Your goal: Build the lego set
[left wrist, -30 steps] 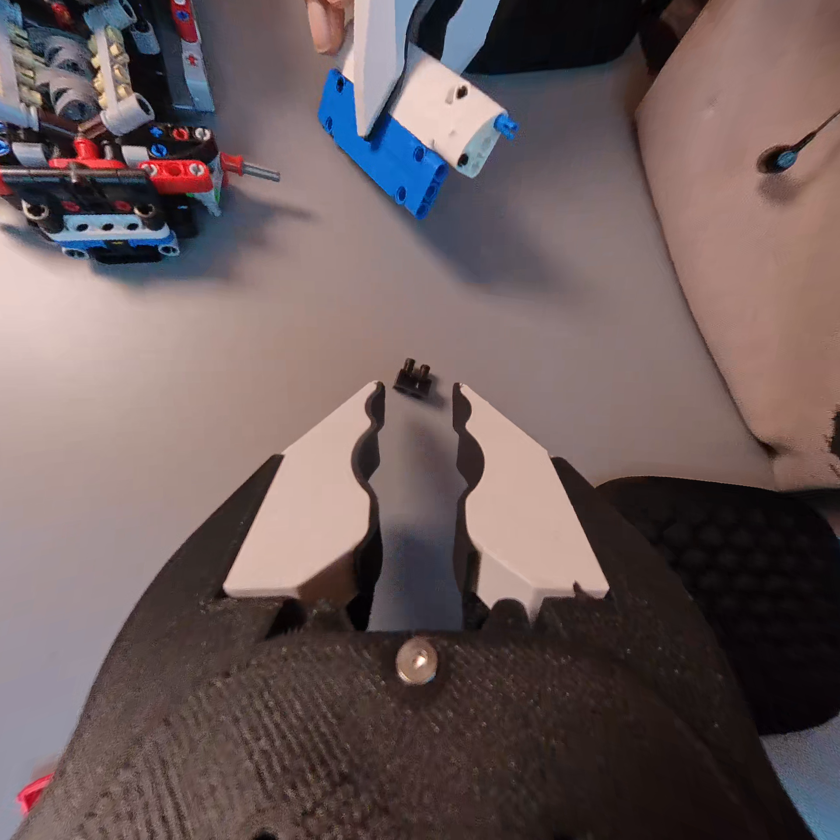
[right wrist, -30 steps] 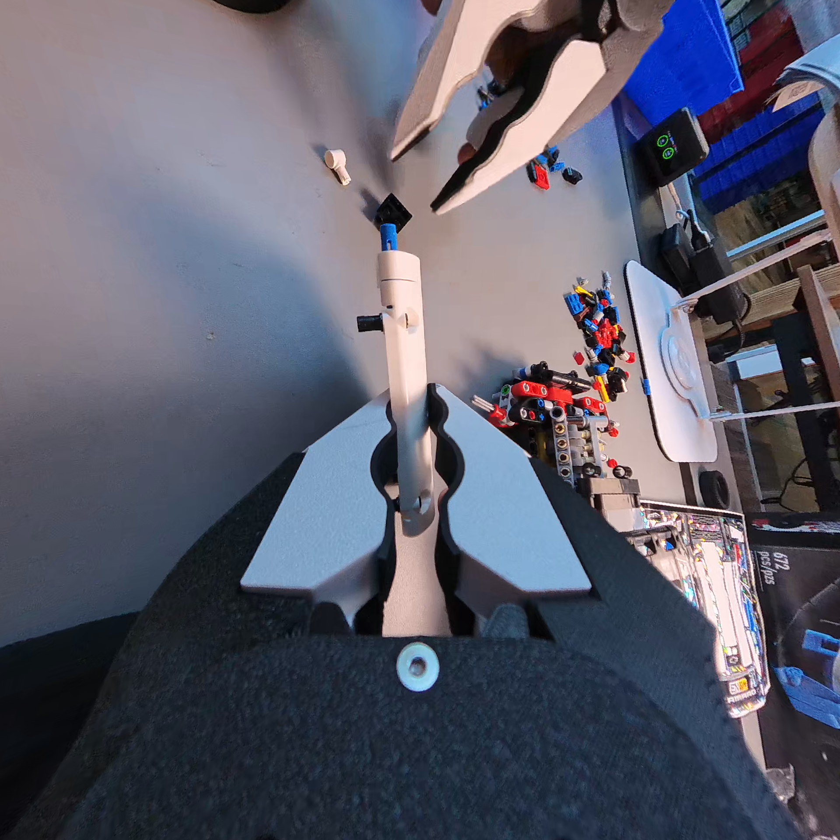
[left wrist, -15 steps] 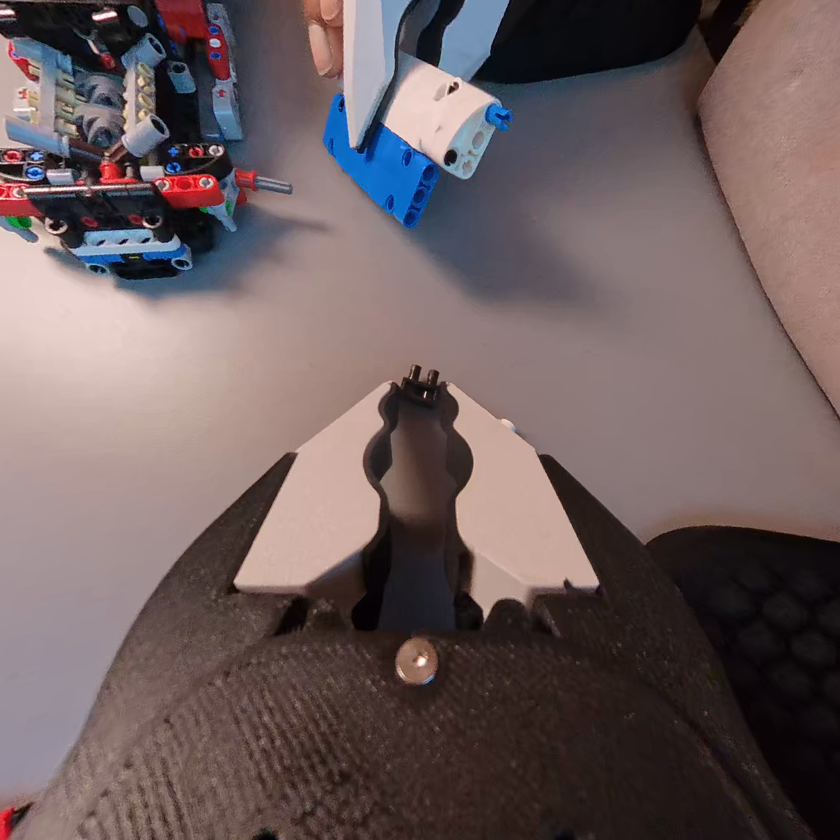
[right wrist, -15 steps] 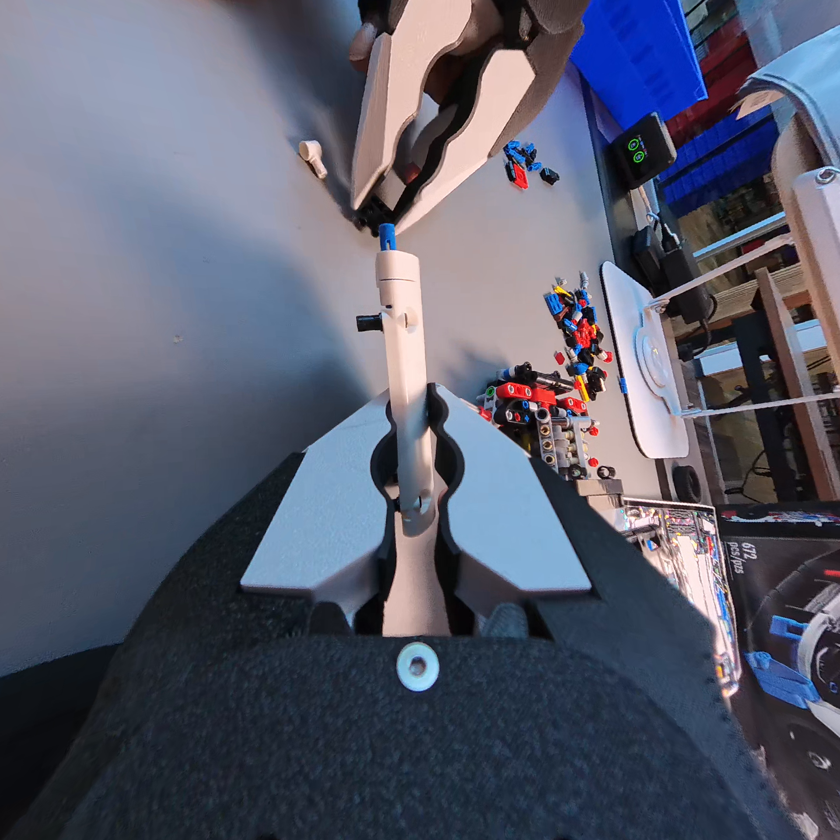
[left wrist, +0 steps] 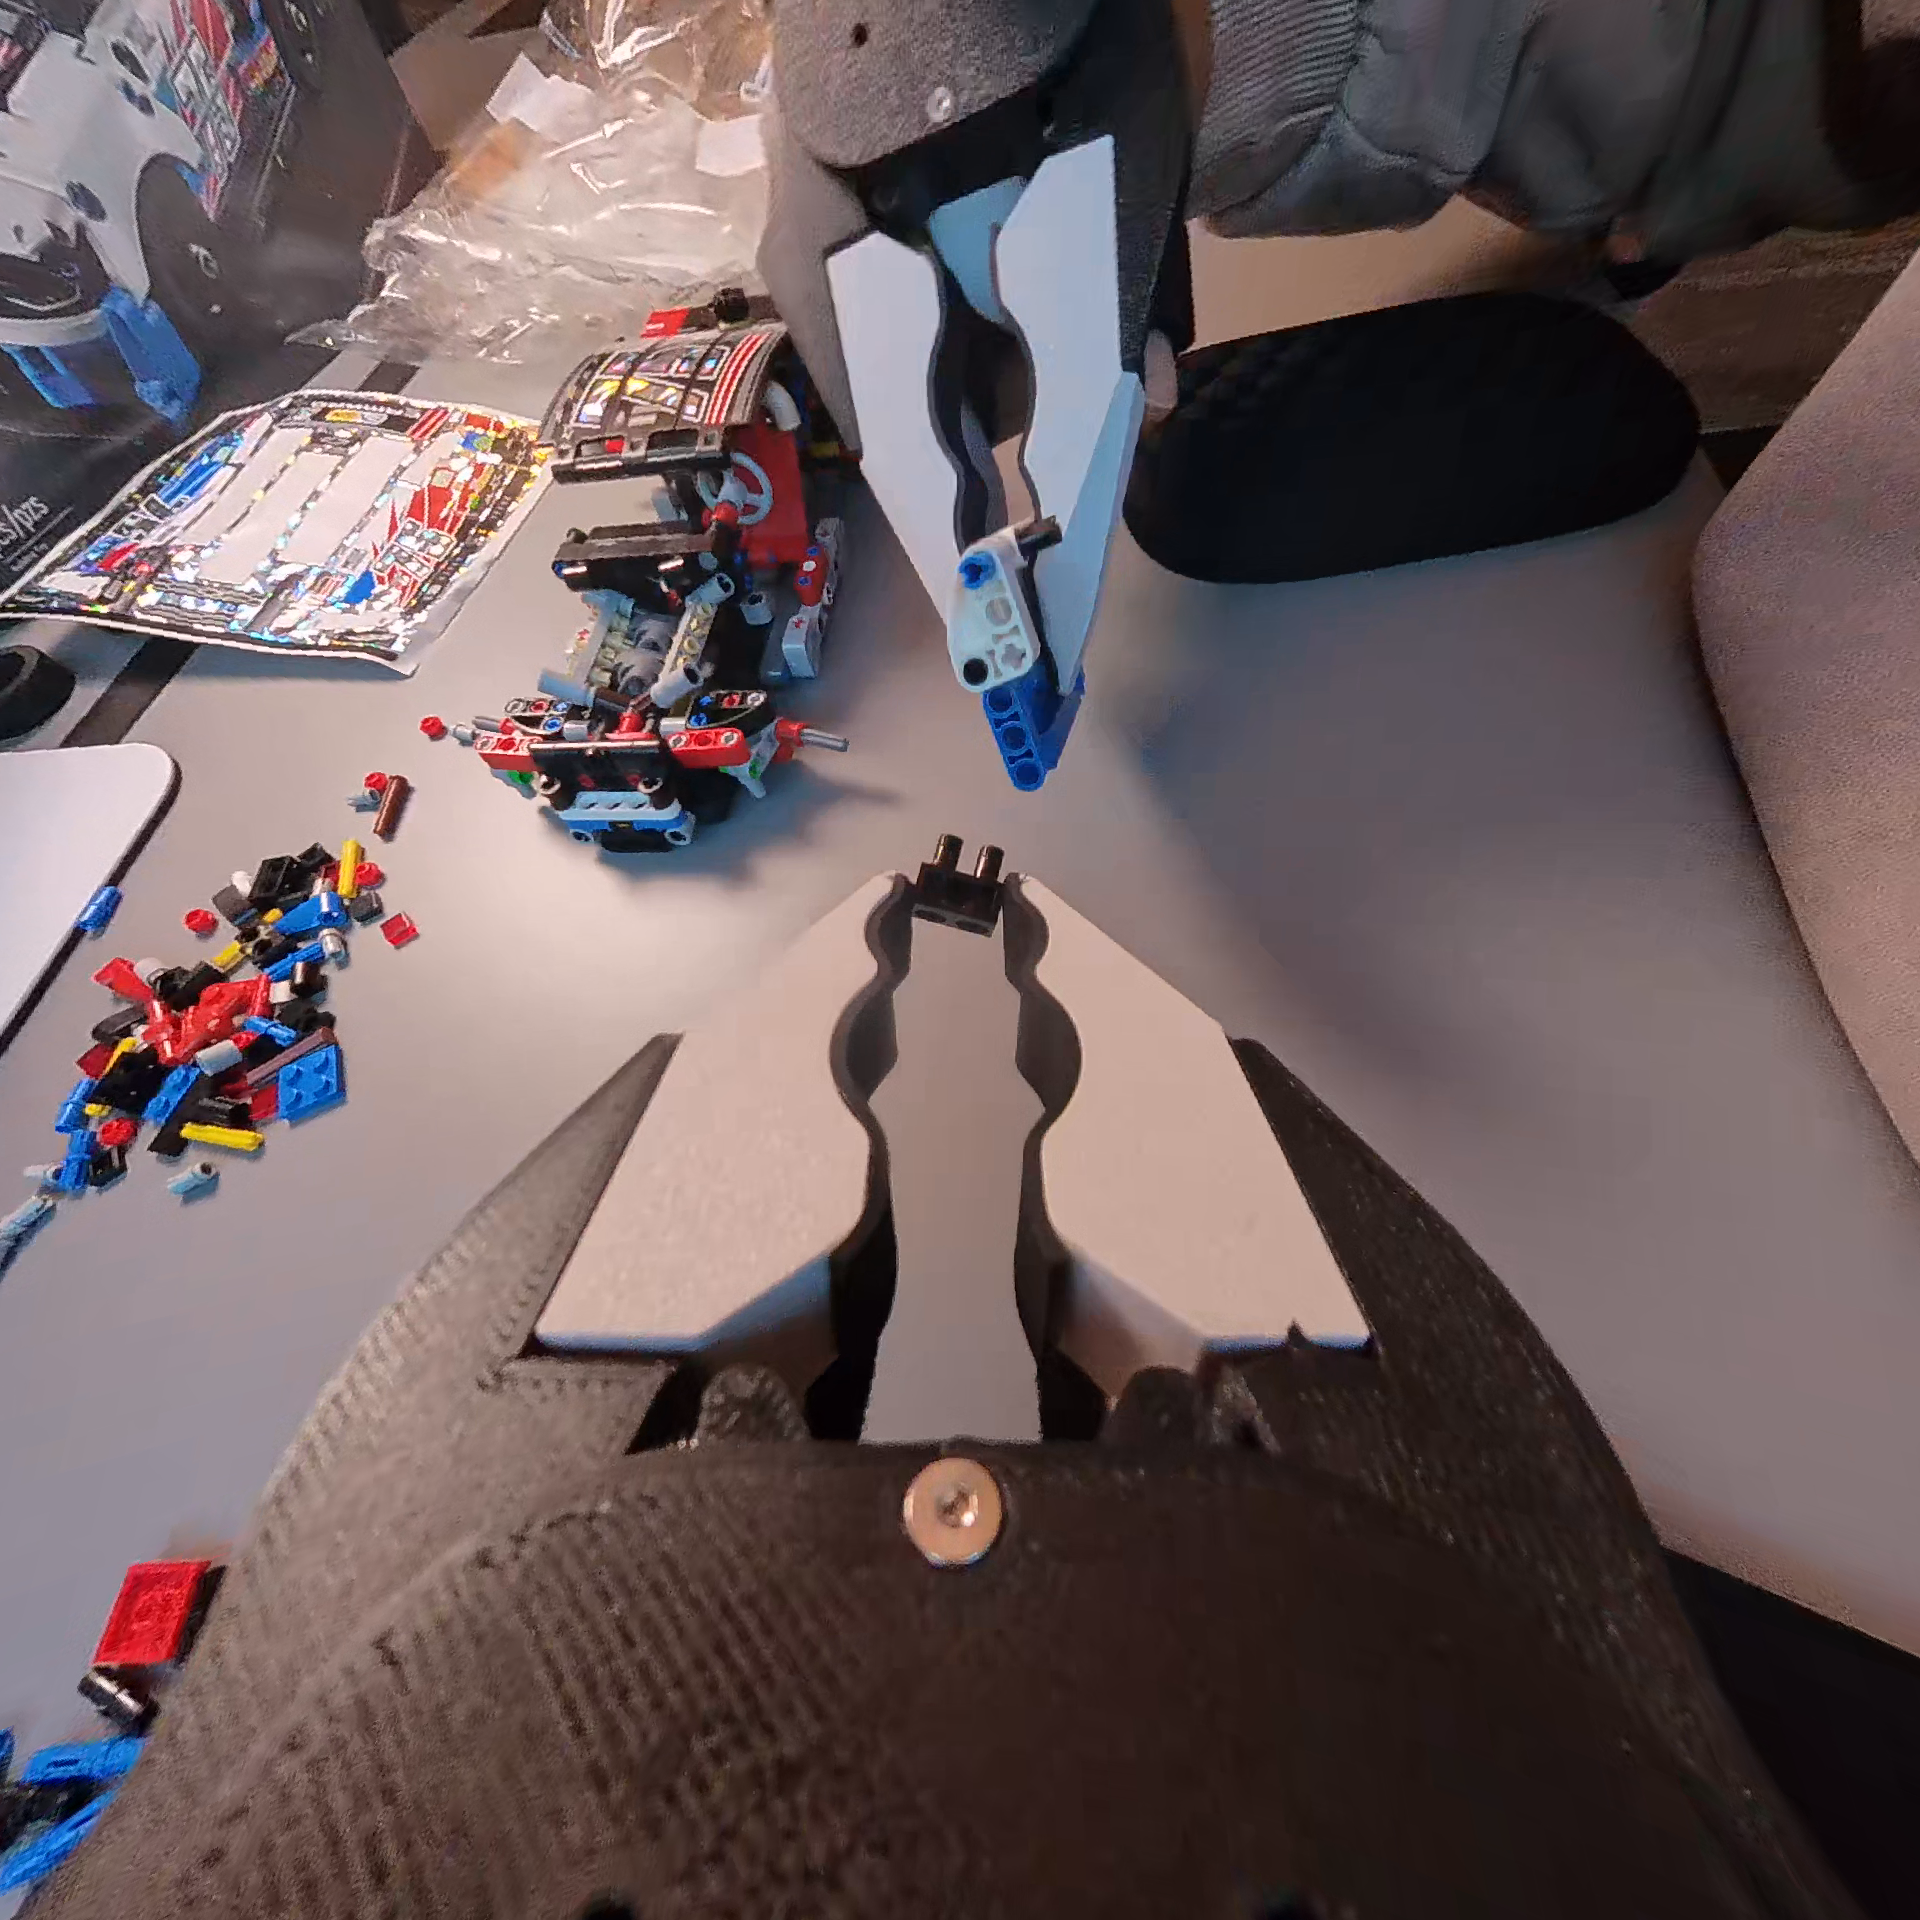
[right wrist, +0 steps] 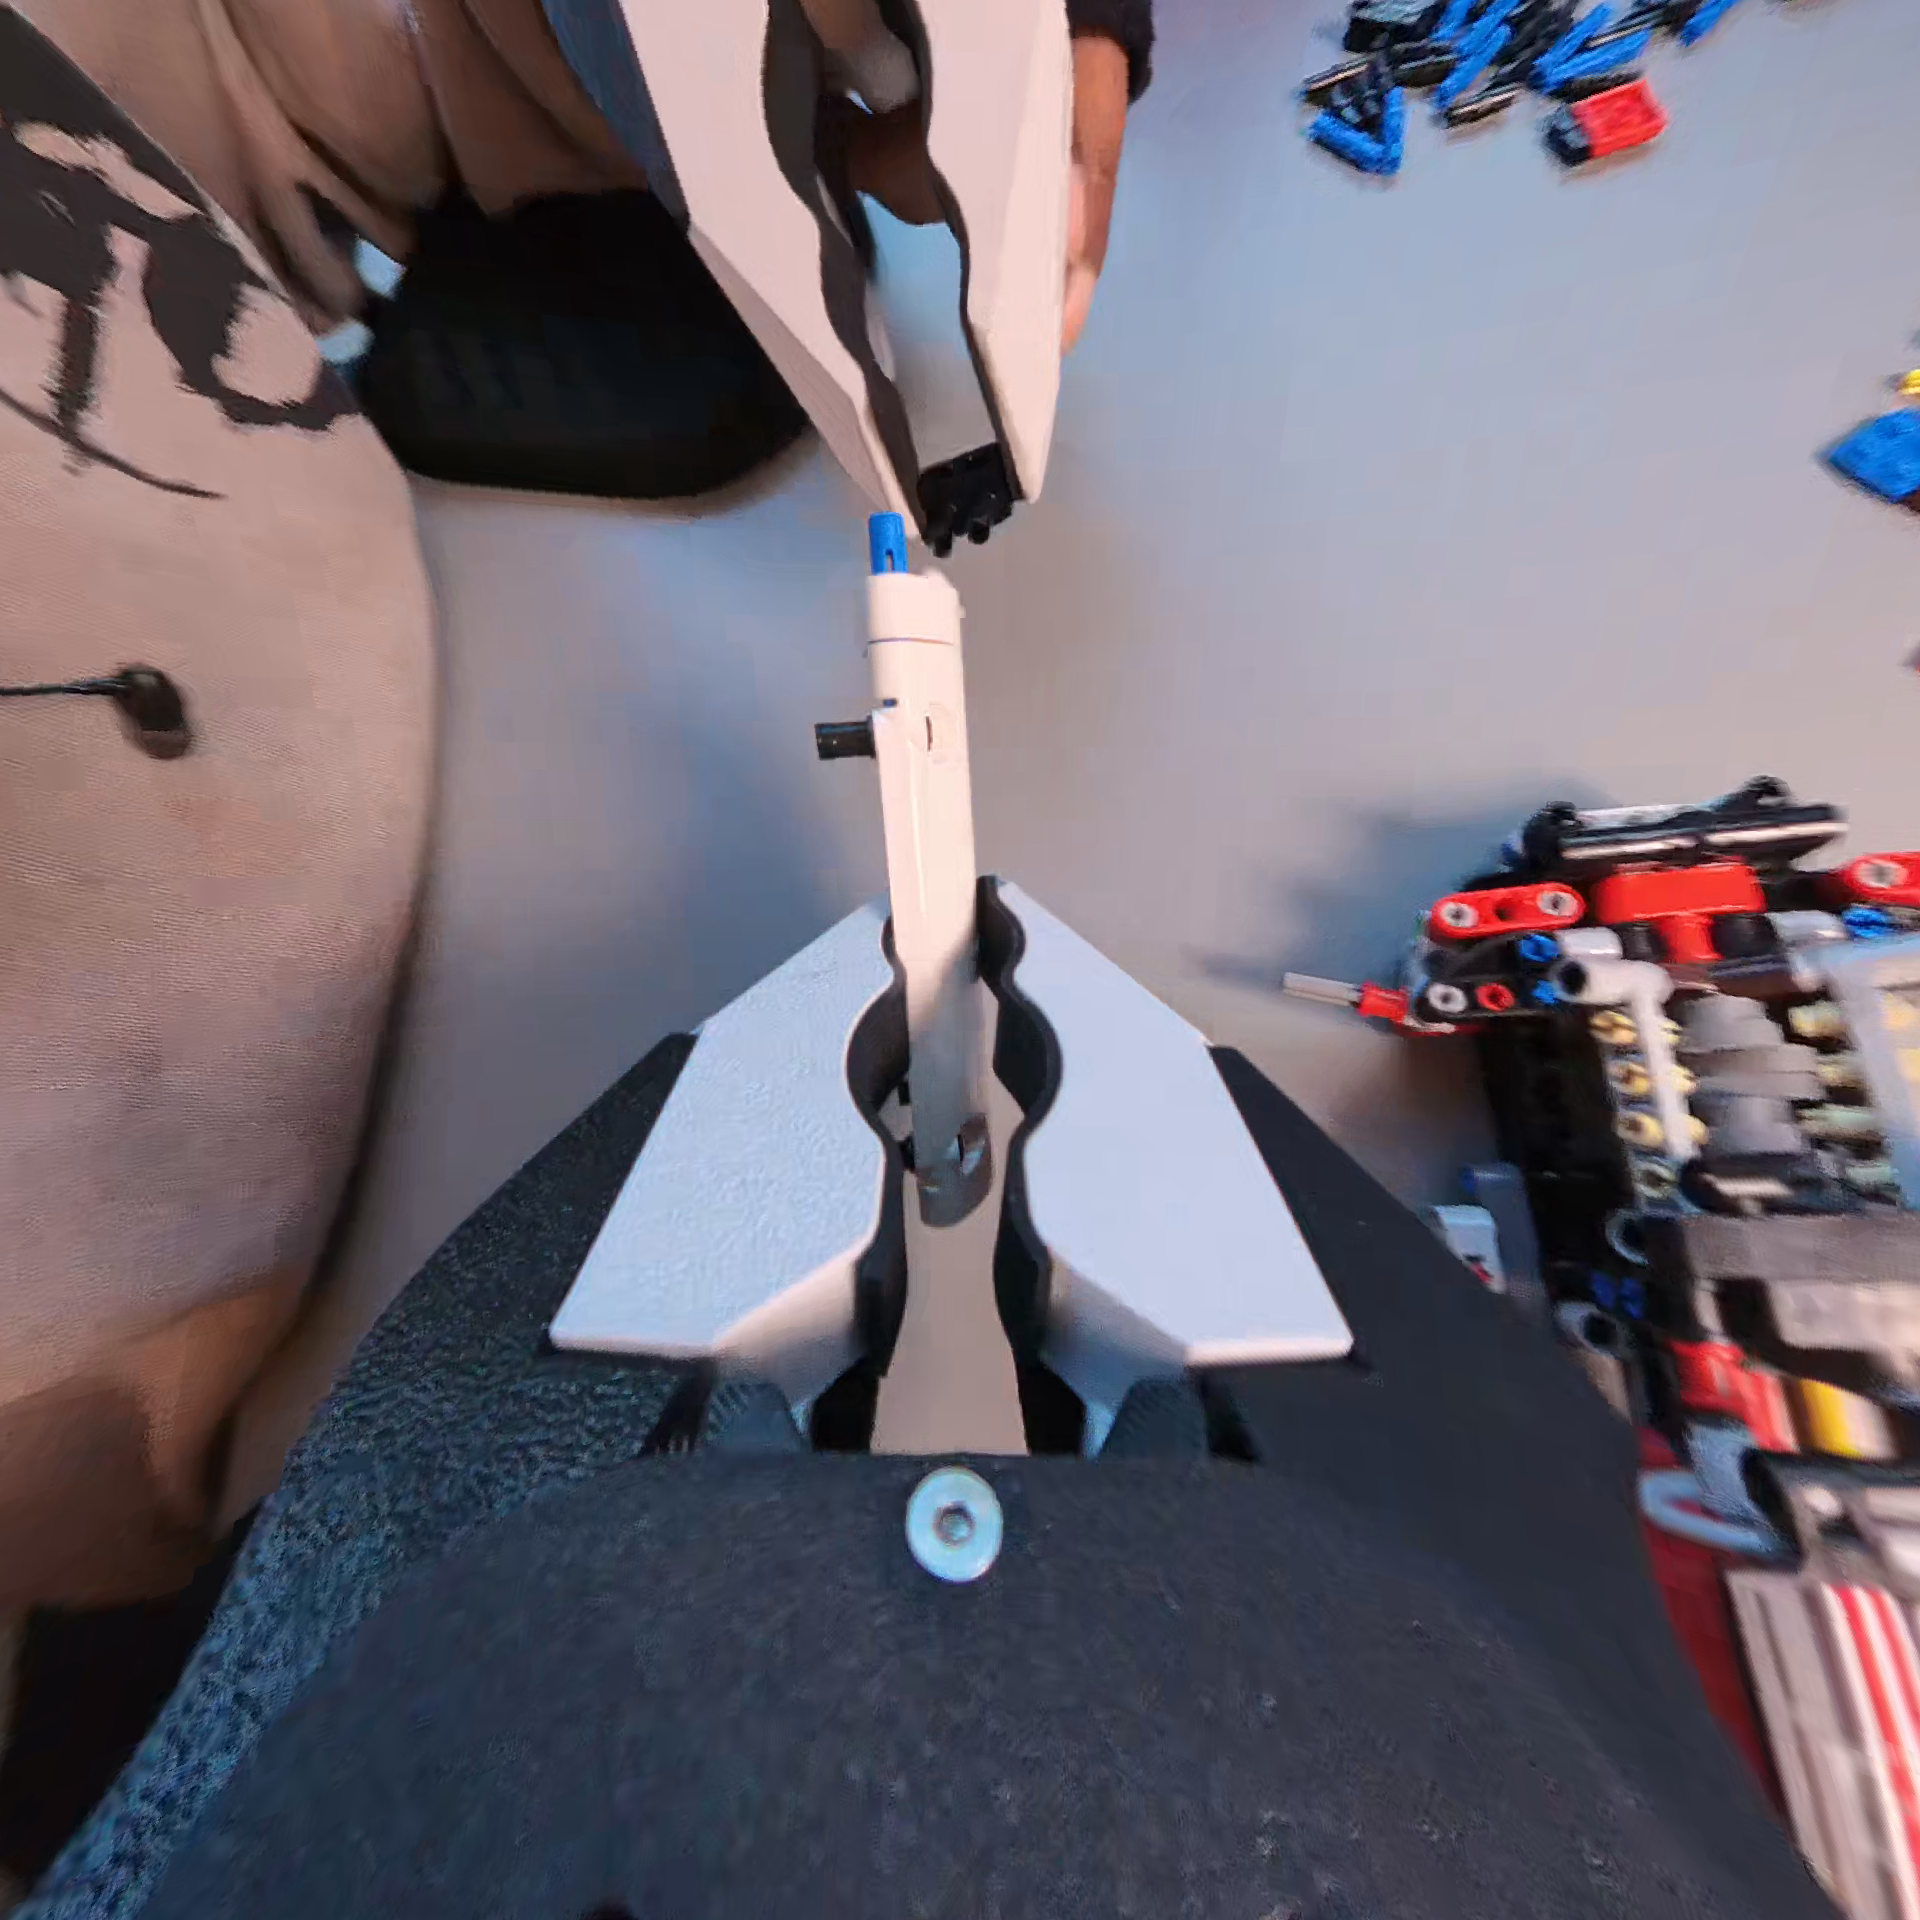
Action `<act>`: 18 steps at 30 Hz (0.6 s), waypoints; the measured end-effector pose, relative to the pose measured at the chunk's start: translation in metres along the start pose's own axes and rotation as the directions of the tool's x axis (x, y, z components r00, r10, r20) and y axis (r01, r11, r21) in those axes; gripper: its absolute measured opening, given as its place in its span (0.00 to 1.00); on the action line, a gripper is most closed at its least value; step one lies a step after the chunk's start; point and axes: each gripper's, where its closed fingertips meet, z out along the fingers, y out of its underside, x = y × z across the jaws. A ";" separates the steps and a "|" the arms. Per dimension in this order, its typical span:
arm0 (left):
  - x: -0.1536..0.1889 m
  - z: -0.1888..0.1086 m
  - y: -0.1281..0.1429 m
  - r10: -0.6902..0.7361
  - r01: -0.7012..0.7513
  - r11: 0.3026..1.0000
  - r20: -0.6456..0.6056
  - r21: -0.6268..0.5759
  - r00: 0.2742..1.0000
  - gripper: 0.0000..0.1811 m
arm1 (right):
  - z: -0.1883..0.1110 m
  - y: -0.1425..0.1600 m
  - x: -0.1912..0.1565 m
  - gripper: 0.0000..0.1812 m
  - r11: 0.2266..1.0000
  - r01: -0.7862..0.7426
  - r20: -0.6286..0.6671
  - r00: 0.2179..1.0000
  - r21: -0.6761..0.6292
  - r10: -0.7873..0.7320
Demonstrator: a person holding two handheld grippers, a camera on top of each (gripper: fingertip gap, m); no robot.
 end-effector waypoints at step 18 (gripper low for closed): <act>0.052 0.015 0.011 0.232 -0.236 0.969 -0.056 -0.071 0.971 0.08 | 0.023 0.016 -0.051 0.04 0.810 -0.454 0.412 0.701 -0.371 0.582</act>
